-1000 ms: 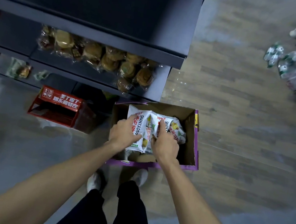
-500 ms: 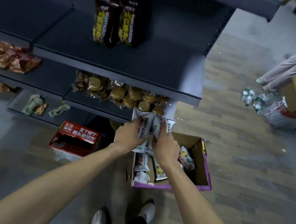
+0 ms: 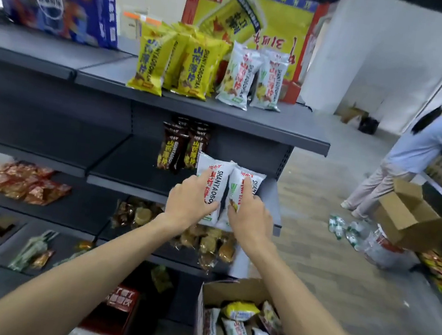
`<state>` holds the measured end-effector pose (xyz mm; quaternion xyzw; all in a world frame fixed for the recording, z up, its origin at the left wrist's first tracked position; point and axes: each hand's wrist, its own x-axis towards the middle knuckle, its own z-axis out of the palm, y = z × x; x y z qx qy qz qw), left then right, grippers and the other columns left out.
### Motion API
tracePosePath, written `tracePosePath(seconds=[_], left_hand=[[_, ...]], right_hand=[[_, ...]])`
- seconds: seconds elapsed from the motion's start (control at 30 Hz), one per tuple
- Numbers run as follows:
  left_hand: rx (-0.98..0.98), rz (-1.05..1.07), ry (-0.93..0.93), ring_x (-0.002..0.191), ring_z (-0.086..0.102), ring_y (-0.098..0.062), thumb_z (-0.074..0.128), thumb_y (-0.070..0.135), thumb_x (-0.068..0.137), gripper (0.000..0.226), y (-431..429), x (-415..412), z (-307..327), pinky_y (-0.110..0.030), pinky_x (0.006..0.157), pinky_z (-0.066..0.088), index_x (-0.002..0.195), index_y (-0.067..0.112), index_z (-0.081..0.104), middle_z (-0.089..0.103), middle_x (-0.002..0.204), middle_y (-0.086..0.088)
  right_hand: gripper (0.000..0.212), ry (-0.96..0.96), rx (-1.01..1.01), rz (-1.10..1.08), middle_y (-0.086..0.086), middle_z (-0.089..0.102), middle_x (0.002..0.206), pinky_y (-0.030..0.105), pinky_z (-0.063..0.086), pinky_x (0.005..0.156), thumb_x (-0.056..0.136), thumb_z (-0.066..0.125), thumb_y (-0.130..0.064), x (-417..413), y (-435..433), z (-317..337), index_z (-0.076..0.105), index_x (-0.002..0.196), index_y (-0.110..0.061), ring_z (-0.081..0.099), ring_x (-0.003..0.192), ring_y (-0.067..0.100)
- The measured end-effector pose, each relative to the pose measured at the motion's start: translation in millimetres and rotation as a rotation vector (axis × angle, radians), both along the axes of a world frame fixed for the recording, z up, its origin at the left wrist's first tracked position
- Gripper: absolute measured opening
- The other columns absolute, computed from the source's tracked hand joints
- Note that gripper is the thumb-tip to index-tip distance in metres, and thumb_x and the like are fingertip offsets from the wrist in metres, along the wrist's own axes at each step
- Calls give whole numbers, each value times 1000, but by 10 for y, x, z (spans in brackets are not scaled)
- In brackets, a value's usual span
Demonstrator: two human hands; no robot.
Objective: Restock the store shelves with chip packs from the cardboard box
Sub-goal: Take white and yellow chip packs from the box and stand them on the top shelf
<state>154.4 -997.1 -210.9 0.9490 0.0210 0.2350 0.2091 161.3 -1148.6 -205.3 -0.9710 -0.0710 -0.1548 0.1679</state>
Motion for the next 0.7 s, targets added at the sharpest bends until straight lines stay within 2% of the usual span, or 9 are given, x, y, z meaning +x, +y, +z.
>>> tracePosePath(seconds=[0.13,0.23,0.4,0.53,0.7], left_hand=[[20,-23,-152,88,64,-23,70,50,78,78,95,81,564,-37,70,55,144,24,36,64,98,-2],[62,-26,-218,84,64,-23,71,50,76,77,102,195,981,-34,63,49,141,24,38,64,93,-2],[108,29,-240,89,66,-29,70,53,77,73,36,445,1516,-37,67,50,137,25,39,67,99,-3],[136,65,-250,79,67,-28,69,54,78,71,-2,727,1758,-33,57,47,135,27,37,67,89,-2],[145,125,-238,76,66,-25,68,56,79,77,27,1134,1890,-33,56,53,142,32,33,65,86,1]], right_hand=[[73,-104,27,22,11,62,98,42,52,72,92,57,-37,58,57,588,14,151,-28,63,88,37],[75,-162,40,5,12,64,102,45,54,75,92,58,-38,159,72,981,13,151,-28,64,91,38],[67,-206,38,-27,12,65,108,41,48,74,94,57,-36,428,49,1489,19,149,-26,64,97,37],[58,-210,77,-54,12,66,105,36,39,66,94,58,-30,722,3,1731,26,142,-26,63,95,37],[62,-185,74,-69,11,66,105,37,43,67,94,56,-29,1233,-88,1878,22,145,-28,63,95,35]])
